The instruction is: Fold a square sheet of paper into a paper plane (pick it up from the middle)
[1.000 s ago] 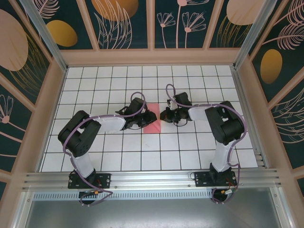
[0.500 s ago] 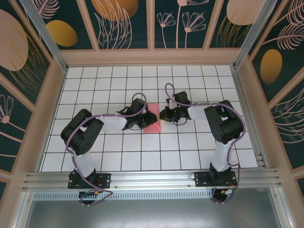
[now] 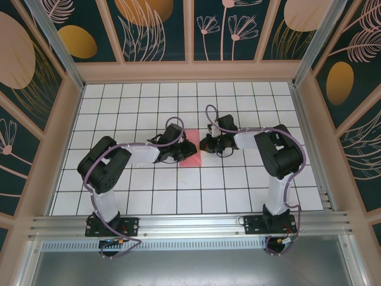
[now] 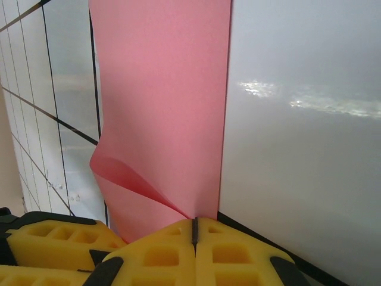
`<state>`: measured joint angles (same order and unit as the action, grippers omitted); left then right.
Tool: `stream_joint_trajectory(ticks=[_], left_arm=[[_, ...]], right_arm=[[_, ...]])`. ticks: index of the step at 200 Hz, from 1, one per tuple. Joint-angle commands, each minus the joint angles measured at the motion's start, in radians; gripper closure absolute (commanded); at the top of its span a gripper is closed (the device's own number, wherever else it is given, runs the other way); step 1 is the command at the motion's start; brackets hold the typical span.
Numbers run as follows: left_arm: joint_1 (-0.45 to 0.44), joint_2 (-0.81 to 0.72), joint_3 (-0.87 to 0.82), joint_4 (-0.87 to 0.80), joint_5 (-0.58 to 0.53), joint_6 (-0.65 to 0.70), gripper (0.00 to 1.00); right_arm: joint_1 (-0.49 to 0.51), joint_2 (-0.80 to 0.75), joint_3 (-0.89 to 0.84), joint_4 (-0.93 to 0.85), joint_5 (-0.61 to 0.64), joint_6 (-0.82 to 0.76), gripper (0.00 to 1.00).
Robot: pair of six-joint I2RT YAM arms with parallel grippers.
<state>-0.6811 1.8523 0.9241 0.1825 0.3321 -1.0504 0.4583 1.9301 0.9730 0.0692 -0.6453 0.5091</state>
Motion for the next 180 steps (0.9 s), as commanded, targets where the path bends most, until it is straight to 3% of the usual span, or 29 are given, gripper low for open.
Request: stream_joint_trajectory(ticks=[1,180], left_arm=[[-0.002,0.017,0.017,-0.022,-0.01,0.016,0.78],[-0.003,0.027,-0.008,-0.034,-0.03,-0.012,0.78]], right_arm=[[0.008,0.021,0.03,-0.025,0.012,-0.023,0.95],[0.01,0.061,0.051,-0.061,0.041,-0.03,0.96]])
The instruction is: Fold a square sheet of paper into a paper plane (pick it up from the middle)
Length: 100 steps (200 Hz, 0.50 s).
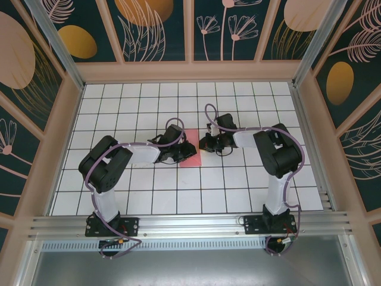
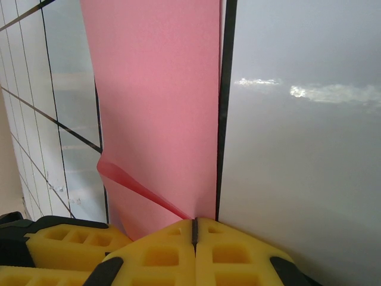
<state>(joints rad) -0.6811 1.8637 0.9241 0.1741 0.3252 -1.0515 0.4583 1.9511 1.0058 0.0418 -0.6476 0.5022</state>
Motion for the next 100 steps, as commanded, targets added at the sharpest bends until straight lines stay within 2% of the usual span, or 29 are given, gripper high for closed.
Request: stream_joint_trajectory(ticks=[1,100], left_arm=[[-0.004,0.016,-0.007,-0.025,-0.023,-0.011,0.78],[-0.003,0.023,-0.024,-0.03,-0.038,-0.033,0.78]], right_arm=[[0.009,0.039,0.019,-0.033,0.043,-0.024,0.96],[0.012,0.036,0.045,-0.056,0.045,-0.013,0.95]])
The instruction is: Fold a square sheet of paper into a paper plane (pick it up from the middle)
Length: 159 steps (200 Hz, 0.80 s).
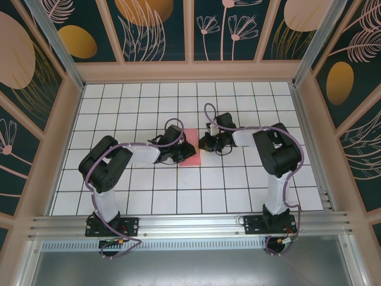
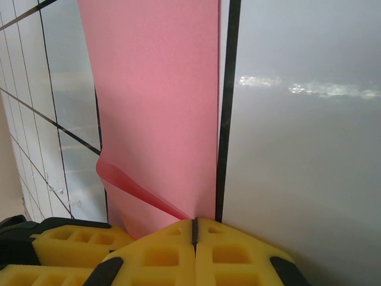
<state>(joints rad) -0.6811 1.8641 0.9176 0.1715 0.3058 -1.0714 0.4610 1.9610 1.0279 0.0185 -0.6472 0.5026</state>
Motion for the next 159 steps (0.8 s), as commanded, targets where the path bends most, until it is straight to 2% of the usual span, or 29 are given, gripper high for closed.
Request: stream_joint_trajectory(ticks=[1,26,50,63,91,159], left_arm=[[-0.003,0.022,-0.017,-0.027,-0.018,-0.013,0.78],[-0.002,0.023,-0.023,-0.026,-0.019,-0.018,0.78],[-0.003,0.023,-0.025,-0.03,-0.025,-0.023,0.78],[-0.003,0.023,-0.029,-0.032,-0.027,-0.025,0.78],[-0.002,0.024,-0.032,-0.029,-0.031,-0.033,0.79],[-0.003,0.026,-0.034,-0.03,-0.043,-0.05,0.79]], right_arm=[[0.009,0.026,0.023,-0.033,0.044,-0.013,0.95],[0.007,0.006,0.039,-0.047,0.041,-0.001,0.91],[0.001,-0.047,0.042,-0.06,0.056,0.024,0.81],[0.0,-0.083,0.035,-0.065,0.076,0.036,0.79],[0.007,-0.152,-0.017,-0.071,0.101,0.049,0.8],[0.091,-0.276,-0.162,-0.066,0.115,0.081,0.92]])
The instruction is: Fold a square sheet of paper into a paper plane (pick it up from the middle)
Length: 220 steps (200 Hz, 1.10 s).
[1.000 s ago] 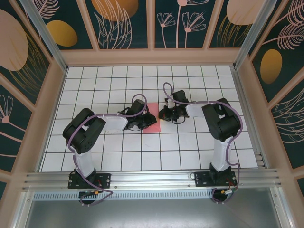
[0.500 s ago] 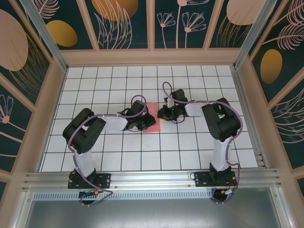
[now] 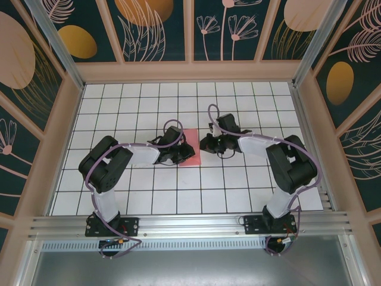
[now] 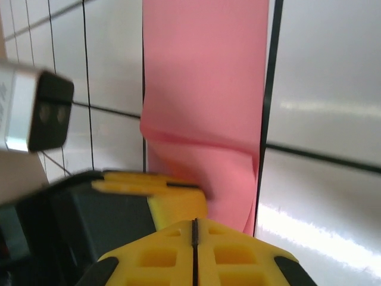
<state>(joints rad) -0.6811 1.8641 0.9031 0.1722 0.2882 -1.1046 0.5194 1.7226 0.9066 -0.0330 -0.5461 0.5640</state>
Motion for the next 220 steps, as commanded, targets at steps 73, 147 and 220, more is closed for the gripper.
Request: stream_joint_trajectory(ticks=[73,147,220], left_arm=[[-0.002,0.022,-0.017,-0.036,-0.032,-0.032,0.8],[-0.002,0.017,-0.015,-0.043,-0.036,-0.044,0.8],[-0.002,0.021,-0.013,-0.063,-0.047,-0.048,0.81]], right_arm=[[0.093,0.03,-0.025,-0.021,0.05,0.023,0.94],[0.086,0.052,-0.046,-0.057,0.079,0.002,0.95],[0.098,-0.009,-0.075,0.016,-0.017,-0.02,0.94]])
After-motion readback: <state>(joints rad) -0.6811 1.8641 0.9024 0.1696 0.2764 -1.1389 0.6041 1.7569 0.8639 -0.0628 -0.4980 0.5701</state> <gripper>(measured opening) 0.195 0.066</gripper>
